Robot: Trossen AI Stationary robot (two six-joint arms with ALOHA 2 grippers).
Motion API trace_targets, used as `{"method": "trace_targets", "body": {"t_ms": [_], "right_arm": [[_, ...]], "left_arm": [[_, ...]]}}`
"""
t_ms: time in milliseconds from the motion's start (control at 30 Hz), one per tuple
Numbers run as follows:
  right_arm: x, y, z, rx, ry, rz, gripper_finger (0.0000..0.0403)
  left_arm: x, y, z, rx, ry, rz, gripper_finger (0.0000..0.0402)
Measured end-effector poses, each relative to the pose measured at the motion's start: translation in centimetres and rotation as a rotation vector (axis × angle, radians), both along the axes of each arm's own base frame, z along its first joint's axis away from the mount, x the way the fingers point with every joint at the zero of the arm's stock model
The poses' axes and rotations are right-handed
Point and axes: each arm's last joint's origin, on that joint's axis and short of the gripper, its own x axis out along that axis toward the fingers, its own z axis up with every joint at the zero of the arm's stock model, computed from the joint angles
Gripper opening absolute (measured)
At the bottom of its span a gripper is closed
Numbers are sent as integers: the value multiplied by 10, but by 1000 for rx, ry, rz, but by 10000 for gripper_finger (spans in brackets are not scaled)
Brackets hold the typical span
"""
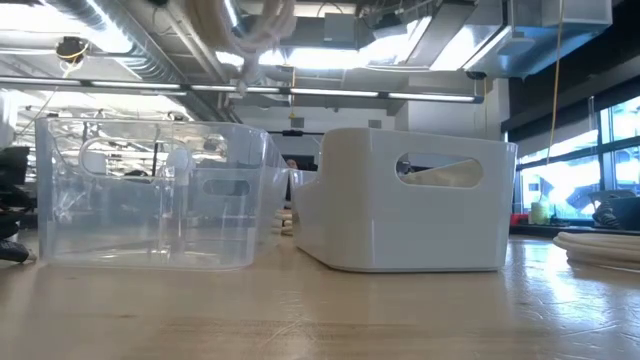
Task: Pick & Place USB Port
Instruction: Put the left white HDMI cable into the transparent bin
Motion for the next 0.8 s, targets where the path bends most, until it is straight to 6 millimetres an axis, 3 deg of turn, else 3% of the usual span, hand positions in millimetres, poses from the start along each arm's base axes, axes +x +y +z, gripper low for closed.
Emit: {"method": "trace_targets", "body": {"t_ms": [367,800], "right_arm": [[-2,-1,0,-13,18,3,138],[0,-1,1,-24,-20,-3,138]], "left_arm": [[-33,65,-57,-302,-304,6,29],[-33,67,-82,-443,-241,106,29]]}}
